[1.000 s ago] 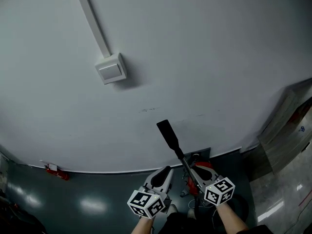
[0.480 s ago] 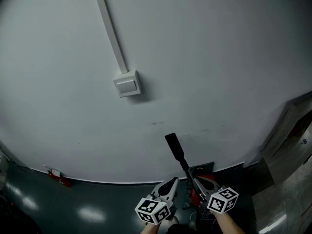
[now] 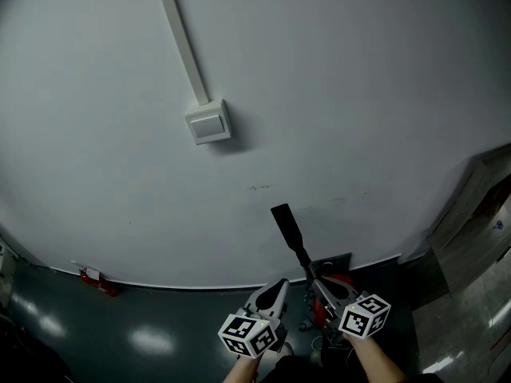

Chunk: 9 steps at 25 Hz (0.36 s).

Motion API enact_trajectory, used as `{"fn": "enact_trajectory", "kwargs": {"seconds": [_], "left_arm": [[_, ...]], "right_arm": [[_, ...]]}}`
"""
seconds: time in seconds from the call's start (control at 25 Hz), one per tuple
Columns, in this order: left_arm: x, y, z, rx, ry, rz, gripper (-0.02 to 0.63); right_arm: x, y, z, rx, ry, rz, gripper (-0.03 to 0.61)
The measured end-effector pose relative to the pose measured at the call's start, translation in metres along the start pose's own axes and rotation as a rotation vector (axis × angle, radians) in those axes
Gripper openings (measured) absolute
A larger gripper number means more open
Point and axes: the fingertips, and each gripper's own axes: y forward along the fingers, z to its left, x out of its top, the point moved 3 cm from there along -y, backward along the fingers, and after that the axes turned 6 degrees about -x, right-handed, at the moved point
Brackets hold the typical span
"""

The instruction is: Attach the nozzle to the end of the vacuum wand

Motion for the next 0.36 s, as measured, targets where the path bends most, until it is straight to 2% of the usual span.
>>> {"fn": "enact_trajectory", "kwargs": {"seconds": [0.36], "left_arm": [[-0.0012, 0.0001, 0.006, 0.003, -0.007, 0.003, 0.005]], "right_arm": [[0.0006, 0.0069, 0.0019, 0.017, 0.016, 0.002, 0.017]]}}
